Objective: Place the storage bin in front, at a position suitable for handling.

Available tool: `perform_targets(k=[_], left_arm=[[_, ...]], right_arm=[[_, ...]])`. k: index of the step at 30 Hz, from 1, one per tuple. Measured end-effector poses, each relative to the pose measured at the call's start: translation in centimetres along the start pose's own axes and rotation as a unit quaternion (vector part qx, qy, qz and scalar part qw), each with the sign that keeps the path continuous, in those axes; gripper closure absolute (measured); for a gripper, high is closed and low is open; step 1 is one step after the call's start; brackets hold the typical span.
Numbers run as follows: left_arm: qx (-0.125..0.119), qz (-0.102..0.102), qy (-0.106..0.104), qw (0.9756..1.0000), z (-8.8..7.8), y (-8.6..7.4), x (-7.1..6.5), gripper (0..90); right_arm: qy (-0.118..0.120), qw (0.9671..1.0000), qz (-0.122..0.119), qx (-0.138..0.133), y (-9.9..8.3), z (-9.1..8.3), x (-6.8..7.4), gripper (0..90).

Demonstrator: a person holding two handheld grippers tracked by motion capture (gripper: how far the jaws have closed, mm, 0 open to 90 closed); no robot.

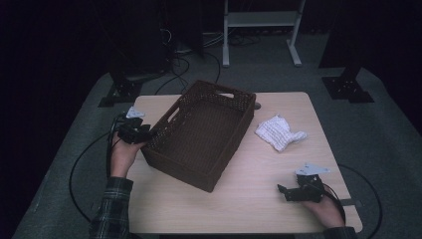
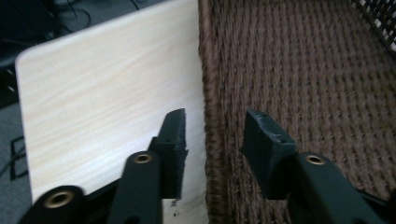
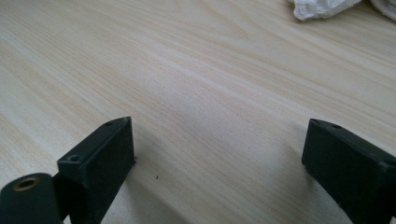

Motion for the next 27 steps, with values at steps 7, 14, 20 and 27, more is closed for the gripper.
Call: perform_targets(k=[7, 14, 20, 27], left_arm=[[-0.03, 0.021, -0.039, 0.9986, -1.9, 2.2, -3.2, 44.1], [-0.038, 0.043, -0.112, 0.992, -1.6, 3.8, -7.6, 40.3], [-0.041, 0.063, -0.155, 0.9851, -0.8, 4.9, -10.8, 39.4], [-0.043, 0.081, -0.172, 0.9808, 0.1, 6.2, -12.8, 39.3]], right_arm=[[0.0, 1.0, 0.0, 0.0, 0.0, 0.0, 0.0, 8.5], [0.0, 1.0, -0.004, -0.001, 0.0, 0.1, 0.0, 8.6], [0.001, 1.0, -0.001, 0.0, 0.0, 0.0, 0.0, 8.6], [0.001, 1.0, 0.0, 0.0, 0.0, 0.0, 0.0, 8.6]])
Point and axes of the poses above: each handheld gripper's, and its own axes: z roughly forward along the jaws, y roughly out of its top, x roughly to its left, the point moved 3 cm from there along z, roughly forward along the jaws, and after that the axes turned 2 degrees about z, right-handed, at the moved point
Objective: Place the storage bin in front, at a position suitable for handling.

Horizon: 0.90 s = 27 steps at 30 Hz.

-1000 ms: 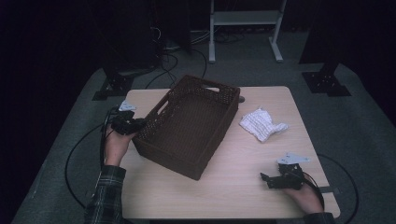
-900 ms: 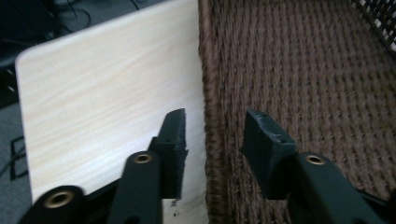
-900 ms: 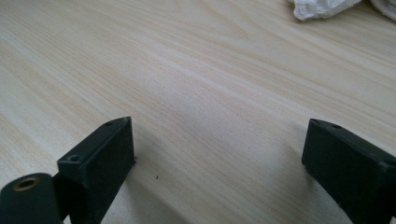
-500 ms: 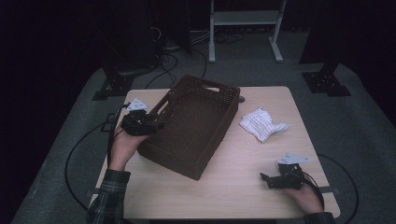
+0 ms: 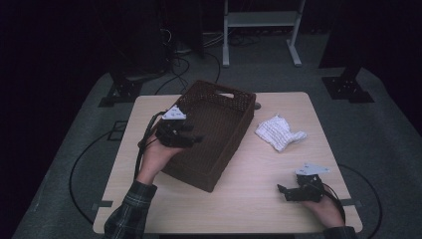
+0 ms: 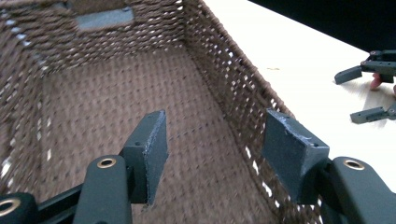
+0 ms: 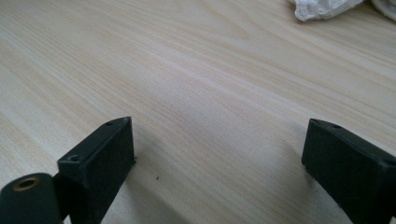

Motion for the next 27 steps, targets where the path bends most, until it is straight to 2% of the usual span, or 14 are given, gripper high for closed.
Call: perform_targets(k=[3, 11, 14, 17, 21, 22, 27], left_arm=[[0.001, 0.011, -0.014, 0.9998, 1.2, 0.8, -0.9, 38.7], [0.0, 0.023, -0.033, 0.9992, 3.7, 2.0, -2.0, 38.0], [0.009, 0.029, -0.037, 0.9989, 4.8, 2.3, -2.6, 37.9], [0.031, 0.038, -0.037, 0.9981, 6.4, 2.5, -3.2, 37.5], [0.043, 0.049, -0.04, 0.9971, 7.4, 2.6, -4.0, 37.7], [0.053, 0.056, -0.042, 0.9962, 8.1, 2.6, -4.5, 38.5], [0.071, 0.059, -0.04, 0.9949, 9.2, 2.4, -4.8, 44.4]], right_arm=[[0.0, 1.0, 0.0, 0.0, 0.0, 0.0, 0.0, 8.6], [0.0, 1.0, 0.0, 0.001, 0.0, 0.0, 0.0, 8.6], [0.0, 1.0, 0.001, 0.001, 0.0, 0.0, 0.0, 8.6], [0.0, 1.0, 0.001, 0.001, 0.0, 0.0, 0.0, 8.6], [0.0, 1.0, 0.001, 0.001, 0.0, 0.0, 0.0, 8.6], [0.0, 1.0, 0.0, 0.001, 0.0, 0.0, 0.0, 8.6], [0.001, 1.0, 0.0, 0.001, 0.0, 0.0, 0.0, 8.6]])
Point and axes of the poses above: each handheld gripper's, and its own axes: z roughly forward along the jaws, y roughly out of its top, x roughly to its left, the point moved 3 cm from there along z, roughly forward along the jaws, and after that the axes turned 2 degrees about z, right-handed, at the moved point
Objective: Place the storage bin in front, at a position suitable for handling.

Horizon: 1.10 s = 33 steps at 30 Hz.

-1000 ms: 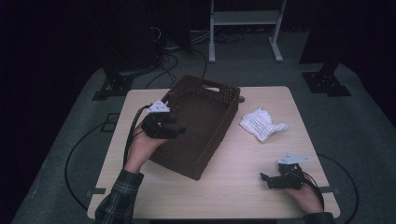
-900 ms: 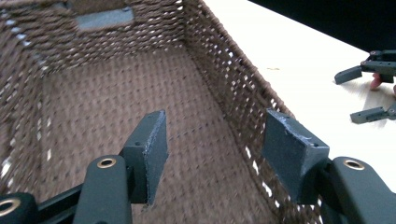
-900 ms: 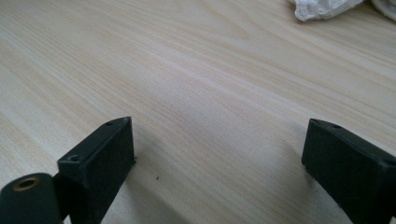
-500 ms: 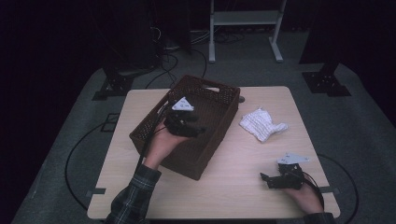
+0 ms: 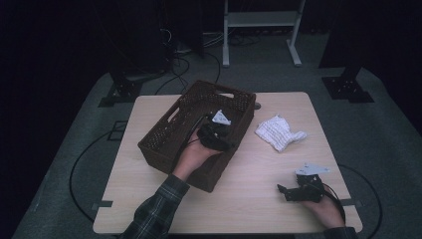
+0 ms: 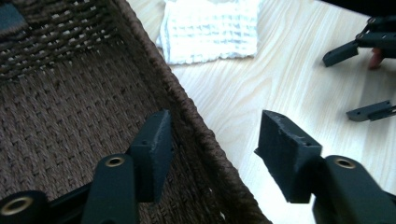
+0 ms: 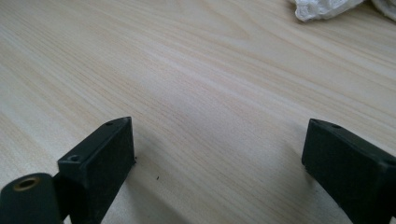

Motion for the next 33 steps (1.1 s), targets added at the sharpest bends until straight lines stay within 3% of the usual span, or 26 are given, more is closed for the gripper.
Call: perform_targets(k=[4, 8, 15, 23, 30, 33], left_arm=[[0.011, -0.001, -0.001, 0.9999, 0.5, -0.2, 0.0, 51.2], [0.025, -0.009, -0.013, 0.9996, 0.9, -0.5, 0.1, 64.4], [0.03, -0.007, -0.018, 0.9994, 0.6, -0.6, 0.4, 67.2], [0.04, -0.019, -0.007, 0.999, -0.5, -1.4, 1.9, 72.4], [0.046, -0.022, 0.022, 0.9984, -1.8, -2.6, 3.6, 76.9], [0.041, -0.033, 0.036, 0.998, -2.3, -3.2, 4.4, 79.9]], right_arm=[[0.0, 1.0, 0.0, 0.0, 0.0, 0.0, 0.0, 8.6], [0.0, 1.0, -0.001, 0.0, 0.0, 0.0, 0.0, 8.6], [0.0, 1.0, -0.001, 0.0, 0.0, 0.0, 0.0, 8.6], [0.0, 1.0, -0.001, -0.001, 0.0, 0.0, 0.0, 8.6], [0.0, 1.0, -0.001, 0.0, 0.0, 0.0, 0.0, 8.6], [0.0, 1.0, -0.001, 0.0, 0.0, 0.0, 0.0, 8.6]])
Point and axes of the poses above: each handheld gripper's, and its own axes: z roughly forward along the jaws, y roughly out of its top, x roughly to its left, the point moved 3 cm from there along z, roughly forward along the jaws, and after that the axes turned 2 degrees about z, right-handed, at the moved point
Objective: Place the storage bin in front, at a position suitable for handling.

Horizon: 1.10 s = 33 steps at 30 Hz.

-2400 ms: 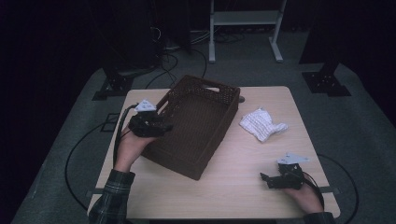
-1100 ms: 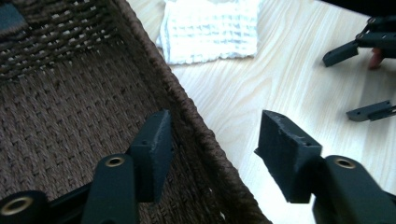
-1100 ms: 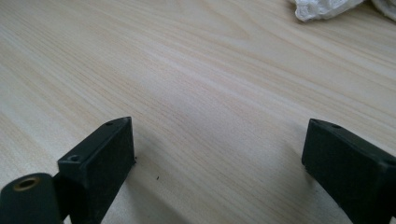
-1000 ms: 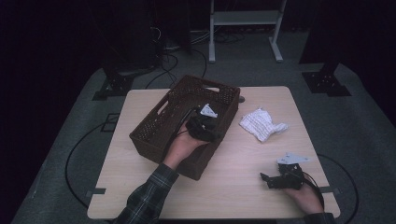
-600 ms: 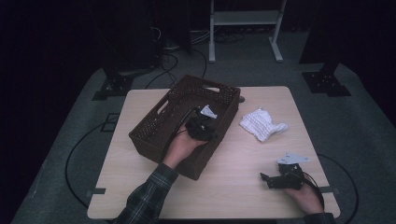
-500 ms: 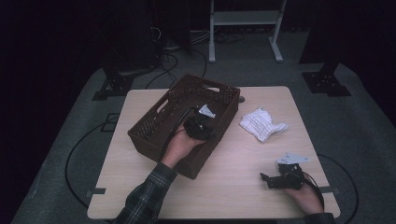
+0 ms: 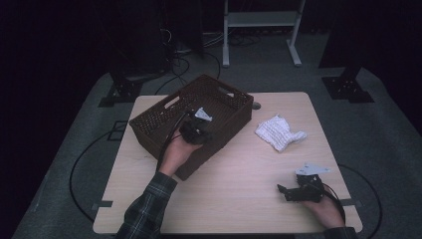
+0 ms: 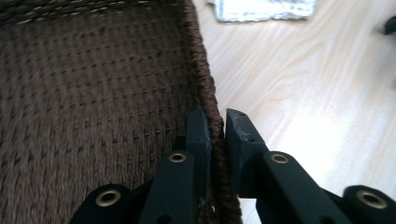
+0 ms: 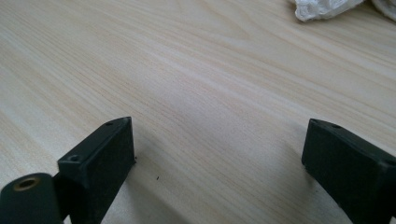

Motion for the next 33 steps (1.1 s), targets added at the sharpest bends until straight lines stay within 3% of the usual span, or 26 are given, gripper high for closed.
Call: perform_targets(k=[4, 8, 14, 24, 33], left_arm=[[-0.007, -0.003, 0.001, 1.0, -0.5, -0.8, 0.9, 81.4], [-0.003, 0.017, 0.014, 0.9997, -0.6, -0.8, 0.5, 81.5], [-0.006, 0.031, -0.006, 0.9995, -0.8, -1.0, -0.8, 81.5], [-0.01, 0.047, -0.021, 0.9986, -1.1, -1.3, -3.0, 81.4], [-0.011, 0.048, -0.047, 0.9977, -1.9, -2.2, -4.5, 81.4]], right_arm=[[0.0, 1.0, 0.0, 0.0, 0.0, 0.0, 0.0, 8.6], [0.0, 1.0, 0.0, 0.0, 0.0, 0.0, 0.0, 8.6], [0.0, 1.0, 0.001, 0.0, 0.0, 0.1, 0.0, 8.7], [0.0, 1.0, 0.002, -0.001, 0.1, 0.1, 0.0, 8.7], [0.0, 1.0, 0.002, -0.001, 0.1, 0.1, -0.1, 8.7]])
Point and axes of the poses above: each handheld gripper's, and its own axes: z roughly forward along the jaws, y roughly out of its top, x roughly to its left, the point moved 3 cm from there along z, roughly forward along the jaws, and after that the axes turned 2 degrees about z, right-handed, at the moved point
